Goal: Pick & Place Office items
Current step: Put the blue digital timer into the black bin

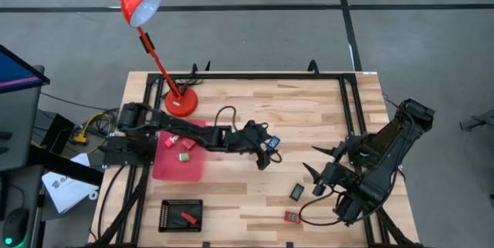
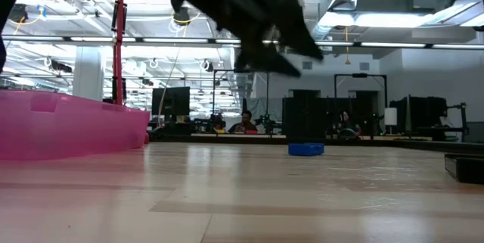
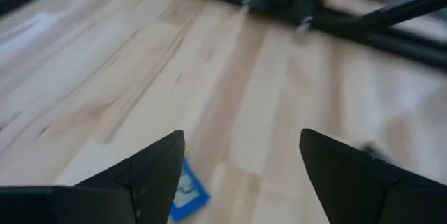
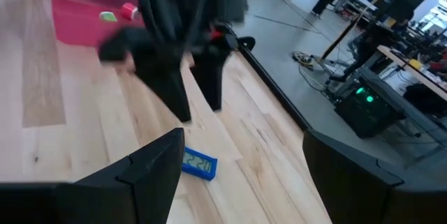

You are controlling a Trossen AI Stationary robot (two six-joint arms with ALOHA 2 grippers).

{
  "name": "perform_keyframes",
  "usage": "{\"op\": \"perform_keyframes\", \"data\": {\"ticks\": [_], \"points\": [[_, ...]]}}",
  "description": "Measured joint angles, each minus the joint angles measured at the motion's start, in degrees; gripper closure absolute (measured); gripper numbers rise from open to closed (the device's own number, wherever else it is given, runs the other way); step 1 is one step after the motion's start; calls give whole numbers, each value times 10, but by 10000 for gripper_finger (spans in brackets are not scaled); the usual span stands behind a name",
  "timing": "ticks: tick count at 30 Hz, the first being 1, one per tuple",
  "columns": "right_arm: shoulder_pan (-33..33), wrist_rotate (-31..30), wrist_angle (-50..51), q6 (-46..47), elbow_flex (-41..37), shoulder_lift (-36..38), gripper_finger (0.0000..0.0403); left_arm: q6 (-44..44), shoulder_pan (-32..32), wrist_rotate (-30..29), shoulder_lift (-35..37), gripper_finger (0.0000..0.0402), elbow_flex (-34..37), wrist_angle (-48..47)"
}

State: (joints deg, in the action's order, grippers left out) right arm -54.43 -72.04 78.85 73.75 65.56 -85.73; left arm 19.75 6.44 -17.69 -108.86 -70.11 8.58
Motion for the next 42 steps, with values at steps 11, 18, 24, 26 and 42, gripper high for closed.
{"op": "perform_keyframes", "data": {"ticks": [11,18,24,26,42], "points": [[-14,-16,0,-4,0,0,117,59,2,-95,-108,119,-50,-22],[-19,-17,0,-8,0,0,117,136,-12,-85,-113,119,-94,-175],[-19,-17,-7,-18,0,0,117,132,-22,-32,-108,119,-140,-253],[-19,-17,-11,-23,0,0,117,125,-24,-20,-108,119,-151,-261],[-30,-17,-15,-24,0,0,117,97,-45,126,-107,119,-164,-298]]}}
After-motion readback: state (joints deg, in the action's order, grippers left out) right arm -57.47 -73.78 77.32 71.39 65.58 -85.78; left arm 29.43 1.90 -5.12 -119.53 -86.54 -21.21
